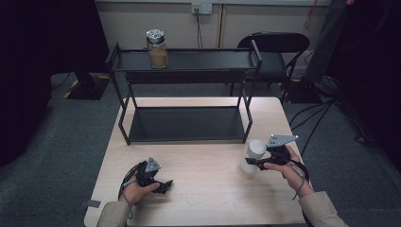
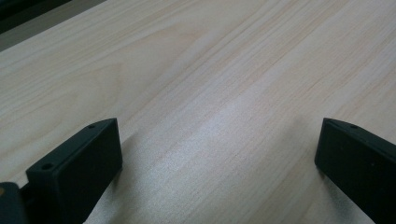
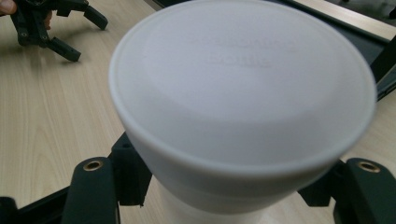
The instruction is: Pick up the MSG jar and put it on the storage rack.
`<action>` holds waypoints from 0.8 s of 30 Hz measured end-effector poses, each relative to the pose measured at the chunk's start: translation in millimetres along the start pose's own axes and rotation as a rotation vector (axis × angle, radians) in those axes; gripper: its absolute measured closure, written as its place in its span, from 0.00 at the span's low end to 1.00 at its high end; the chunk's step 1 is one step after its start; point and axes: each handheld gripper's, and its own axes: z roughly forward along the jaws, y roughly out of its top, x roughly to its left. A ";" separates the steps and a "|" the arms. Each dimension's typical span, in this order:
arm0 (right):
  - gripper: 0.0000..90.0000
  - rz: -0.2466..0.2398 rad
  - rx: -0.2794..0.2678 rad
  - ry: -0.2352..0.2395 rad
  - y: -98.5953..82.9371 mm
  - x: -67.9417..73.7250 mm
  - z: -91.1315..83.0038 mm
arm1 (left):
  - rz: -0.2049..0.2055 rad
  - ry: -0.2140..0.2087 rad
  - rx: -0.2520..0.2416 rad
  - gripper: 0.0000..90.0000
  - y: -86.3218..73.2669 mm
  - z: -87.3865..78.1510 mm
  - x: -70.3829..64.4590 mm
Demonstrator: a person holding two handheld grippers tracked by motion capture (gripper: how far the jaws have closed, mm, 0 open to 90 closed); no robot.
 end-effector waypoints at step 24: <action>0.38 -0.014 0.030 0.040 70.5 -3.2 -12.5 | 0.003 -0.001 0.002 0.00 0.6 0.2 0.7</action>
